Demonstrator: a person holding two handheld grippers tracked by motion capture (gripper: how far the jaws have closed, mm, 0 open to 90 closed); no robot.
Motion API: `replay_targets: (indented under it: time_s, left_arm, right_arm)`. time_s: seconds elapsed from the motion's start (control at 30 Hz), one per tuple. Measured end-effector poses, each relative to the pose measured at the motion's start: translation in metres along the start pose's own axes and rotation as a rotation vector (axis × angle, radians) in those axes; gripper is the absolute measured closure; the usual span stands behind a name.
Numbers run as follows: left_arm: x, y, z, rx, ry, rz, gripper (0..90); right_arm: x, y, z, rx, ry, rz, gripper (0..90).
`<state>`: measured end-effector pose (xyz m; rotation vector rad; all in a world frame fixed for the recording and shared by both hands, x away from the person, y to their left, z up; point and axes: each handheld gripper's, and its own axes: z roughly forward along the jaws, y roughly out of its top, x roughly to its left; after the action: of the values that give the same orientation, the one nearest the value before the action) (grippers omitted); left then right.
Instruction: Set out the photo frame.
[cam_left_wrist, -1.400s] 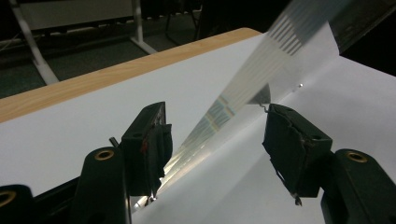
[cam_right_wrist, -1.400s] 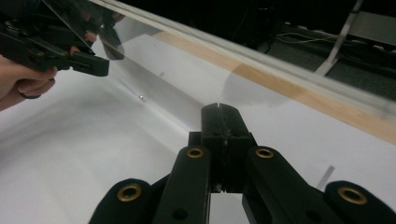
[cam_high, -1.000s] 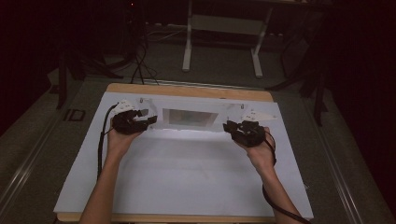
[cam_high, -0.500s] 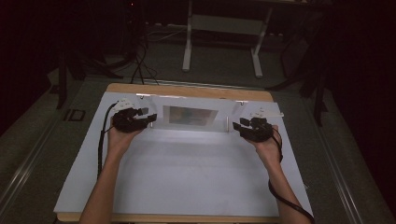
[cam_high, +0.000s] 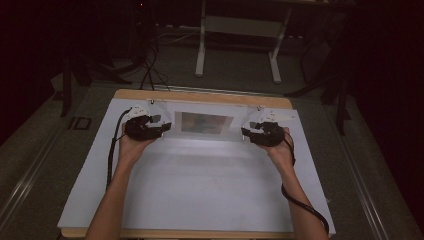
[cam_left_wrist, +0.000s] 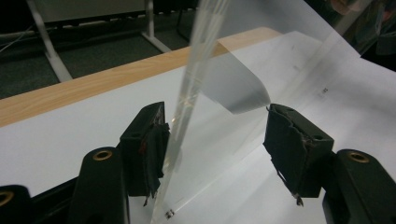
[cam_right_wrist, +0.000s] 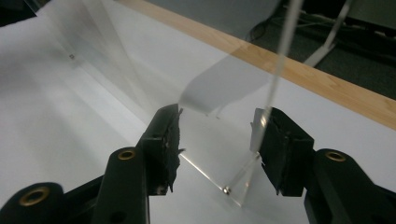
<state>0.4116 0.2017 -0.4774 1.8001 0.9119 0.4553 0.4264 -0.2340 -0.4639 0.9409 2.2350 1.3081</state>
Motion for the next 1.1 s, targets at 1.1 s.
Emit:
replay_targets:
  time_s: [1.1]
  left_arm:
    - [0.010,0.010,0.025,-0.025,0.100,-0.061,38.4]
  right_arm:
    - [-0.011,0.001,0.026,-0.076,-0.070,0.100,49.4]
